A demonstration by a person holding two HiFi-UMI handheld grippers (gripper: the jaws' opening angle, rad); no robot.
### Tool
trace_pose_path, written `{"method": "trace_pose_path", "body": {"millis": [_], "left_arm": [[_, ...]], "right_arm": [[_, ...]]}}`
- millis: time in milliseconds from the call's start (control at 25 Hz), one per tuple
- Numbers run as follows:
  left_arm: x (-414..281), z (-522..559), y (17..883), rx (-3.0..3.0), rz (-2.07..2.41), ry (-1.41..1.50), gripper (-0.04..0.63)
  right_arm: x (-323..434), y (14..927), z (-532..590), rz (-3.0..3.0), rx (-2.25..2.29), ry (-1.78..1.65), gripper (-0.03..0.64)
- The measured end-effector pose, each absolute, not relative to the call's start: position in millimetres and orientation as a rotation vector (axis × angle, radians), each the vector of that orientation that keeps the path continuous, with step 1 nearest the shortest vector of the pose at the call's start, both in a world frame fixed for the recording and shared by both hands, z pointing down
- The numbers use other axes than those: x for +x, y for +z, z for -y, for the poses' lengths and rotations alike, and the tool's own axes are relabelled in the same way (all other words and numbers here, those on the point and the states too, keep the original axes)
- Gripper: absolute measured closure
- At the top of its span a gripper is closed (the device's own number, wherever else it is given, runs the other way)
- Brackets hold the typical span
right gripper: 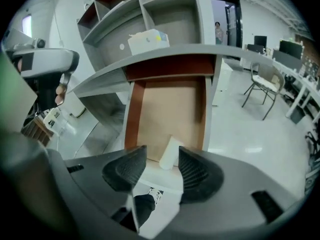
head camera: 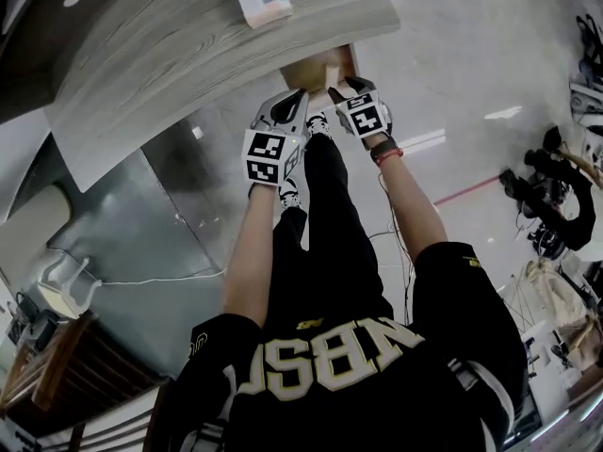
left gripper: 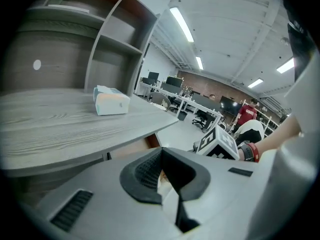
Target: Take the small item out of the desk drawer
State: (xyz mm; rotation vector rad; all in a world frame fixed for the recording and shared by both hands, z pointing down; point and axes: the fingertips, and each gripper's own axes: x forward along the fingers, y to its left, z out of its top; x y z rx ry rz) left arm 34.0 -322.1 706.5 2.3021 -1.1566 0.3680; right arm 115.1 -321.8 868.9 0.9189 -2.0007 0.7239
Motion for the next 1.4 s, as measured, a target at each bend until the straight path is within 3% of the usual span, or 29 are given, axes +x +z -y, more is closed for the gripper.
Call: {"method": "trace_pose_path", "body": {"millis": [280, 640, 840, 920, 1400], "left_arm": [[36.6, 316.3, 726.9, 2.269, 1.143, 0.350, 0.581], [25.8, 308.0, 745.8, 2.217, 1.128, 0.322, 0.581], [23.1, 303.6, 748.3, 2.207, 1.112, 0.293, 0.581], [21.9, 300.4, 750.0, 2.204, 1.110, 0.297, 0.581], [18.9, 292.6, 744.6, 2.194, 1.089, 0.290, 0.581]], "right_arm": [[106.5, 905.0, 330.3, 1.964, 0.940, 0.856, 0.394], [109.0, 929.7, 353.8, 1.858, 1.065, 0.927, 0.393], [113.8, 936.2, 359.2, 1.808, 1.077, 0.866, 0.421], [116.8, 937.5, 359.5, 1.795, 1.082, 0.856, 0.482], [117.3, 928.5, 355.2, 1.912, 1.093, 0.863, 0.502]]}}
